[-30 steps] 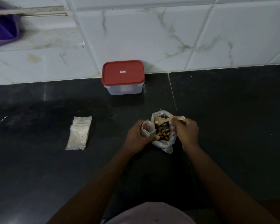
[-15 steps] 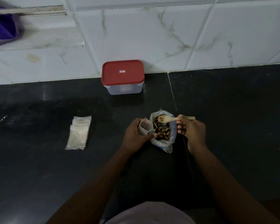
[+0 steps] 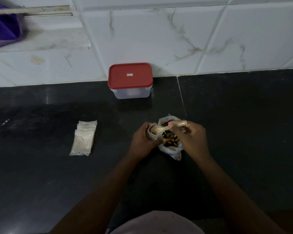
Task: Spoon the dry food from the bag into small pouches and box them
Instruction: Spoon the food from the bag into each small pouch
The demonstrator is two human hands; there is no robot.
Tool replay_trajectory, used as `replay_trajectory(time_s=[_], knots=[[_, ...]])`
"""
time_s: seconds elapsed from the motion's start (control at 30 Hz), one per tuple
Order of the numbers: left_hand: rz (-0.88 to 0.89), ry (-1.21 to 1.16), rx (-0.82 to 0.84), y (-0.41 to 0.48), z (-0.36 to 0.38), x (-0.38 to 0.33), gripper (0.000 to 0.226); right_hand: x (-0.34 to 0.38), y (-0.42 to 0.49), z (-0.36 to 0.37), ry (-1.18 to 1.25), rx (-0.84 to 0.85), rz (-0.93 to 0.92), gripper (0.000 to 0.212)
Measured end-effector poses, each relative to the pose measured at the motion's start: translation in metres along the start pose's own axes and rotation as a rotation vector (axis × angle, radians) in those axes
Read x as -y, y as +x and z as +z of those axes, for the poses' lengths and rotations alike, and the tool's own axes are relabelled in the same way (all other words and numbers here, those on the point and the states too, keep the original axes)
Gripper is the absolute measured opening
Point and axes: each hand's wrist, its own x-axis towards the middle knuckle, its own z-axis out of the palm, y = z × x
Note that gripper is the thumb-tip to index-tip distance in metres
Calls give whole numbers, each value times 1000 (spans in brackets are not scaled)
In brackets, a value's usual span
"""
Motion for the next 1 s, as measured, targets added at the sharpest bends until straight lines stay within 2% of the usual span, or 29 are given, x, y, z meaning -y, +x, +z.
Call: replay_trajectory(time_s=[0.13,0.2,0.33,0.43,0.53,0.63,0.73,0.83,0.9,1.0], knots=[[-7,-9,-9,-1,0,1,45,-4,-3,-5,-221,186,-313,19],[-10,-8,-8,-1,0,1,47,-7,-4,-6,-256,175,-374,20],[-49,-1,-7,-4,-1,-2,53,-5,-7,-10,5,-95,-140,13],[-86,13,-16,-5,-3,-7,53,-12,0,-16,-72,-242,5,10],[-112,11,-10,-7,-5,-9,54,-21,4,-16,-247,-167,133,12],[-156,-63,32,-9,-7,-12,57,-24,1,-14,-297,-64,209,16],[-177,-156,81,-10,-10,-15,50,-21,-3,-9,-397,-4,220,17],[-152,-172,75,-9,-9,-13,40,-18,-8,-4,-473,-39,133,14],[-150,-190,73,-9,-9,-13,39,-13,-11,-3,-445,-65,32,12],[-136,-216,87,-9,-9,-13,42,-1,-13,6,-306,-18,-40,16]])
